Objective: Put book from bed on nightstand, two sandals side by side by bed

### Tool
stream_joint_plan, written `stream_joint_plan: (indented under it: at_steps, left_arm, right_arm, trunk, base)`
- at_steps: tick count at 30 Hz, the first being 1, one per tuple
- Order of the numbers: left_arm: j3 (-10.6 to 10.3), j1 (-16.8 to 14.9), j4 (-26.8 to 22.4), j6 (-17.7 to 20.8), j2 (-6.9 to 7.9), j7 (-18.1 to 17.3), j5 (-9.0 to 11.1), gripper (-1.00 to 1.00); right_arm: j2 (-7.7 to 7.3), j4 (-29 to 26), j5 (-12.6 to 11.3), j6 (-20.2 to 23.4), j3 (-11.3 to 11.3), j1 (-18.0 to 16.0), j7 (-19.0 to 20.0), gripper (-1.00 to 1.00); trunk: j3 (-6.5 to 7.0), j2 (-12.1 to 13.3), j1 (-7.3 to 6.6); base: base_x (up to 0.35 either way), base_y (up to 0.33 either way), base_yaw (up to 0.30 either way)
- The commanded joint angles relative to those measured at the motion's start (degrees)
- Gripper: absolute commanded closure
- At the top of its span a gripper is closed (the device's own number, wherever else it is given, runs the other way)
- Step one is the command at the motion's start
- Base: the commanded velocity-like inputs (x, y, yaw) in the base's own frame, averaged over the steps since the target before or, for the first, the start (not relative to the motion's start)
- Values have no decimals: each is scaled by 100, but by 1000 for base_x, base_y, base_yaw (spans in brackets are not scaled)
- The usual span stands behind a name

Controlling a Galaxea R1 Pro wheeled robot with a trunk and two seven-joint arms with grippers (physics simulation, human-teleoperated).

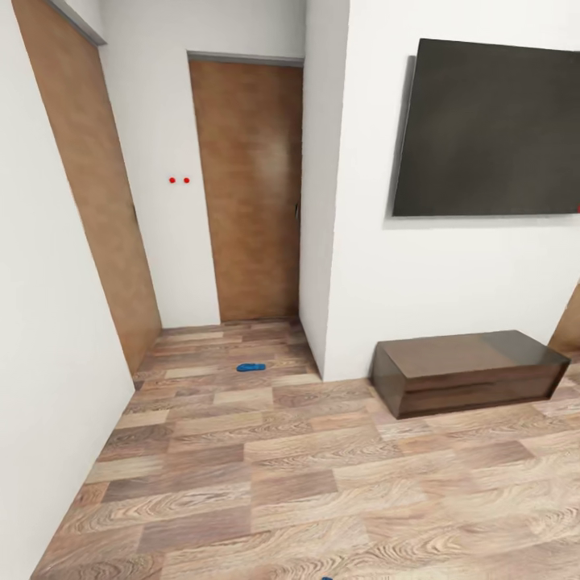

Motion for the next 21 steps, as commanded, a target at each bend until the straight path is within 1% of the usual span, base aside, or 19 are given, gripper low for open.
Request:
stream_joint_plan:
  at_steps: [1, 5, 14, 16, 19, 20, 21]
  left_arm:
    - [3, -1, -1, -13, -2, -3, 52, -100]
    - [7, -1, -1, -14, -2, -3, 52, -100]
    - [11, -1, -1, -12, -2, -3, 52, -100]
    - [14, -1, -1, -10, -2, -3, 52, -100]
    - [16, -1, -1, -7, -2, -3, 52, -100]
    - [16, -1, -1, -6, -2, -3, 52, -100]
    - [16, -1, -1, -6, -2, -3, 52, -100]
  right_arm:
    - [-1, 6, 4, -18, 6, -5, -1, -100]
    - [0, 6, 0, -18, 6, -5, -1, -100]
    - [1, -43, -20, -17, 9, -5, 18, -100]
    - [2, -181, -30, -2, 12, -5, 20, -100]
    - [4, -624, -28, 113, 4, -5, 7, -100]
    - [1, -802, -32, 240, 2, -5, 4, -100]
    - [-3, -961, -35, 476, 0, -8, 3, -100]
  trunk:
    - [-6, -3, 0]
    - [-6, -3, 0]
    - [-6, -3, 0]
    - [-6, -3, 0]
    - [-6, -3, 0]
    - [-6, -3, 0]
    - [-6, -3, 0]
  base:
    - [0, 0, -272]
    - [0, 0, -190]
    - [0, 0, -26]
    - [0, 0, -3]
    - [0, 0, -1]
    - [0, 0, 0]
    - [0, 0, 0]
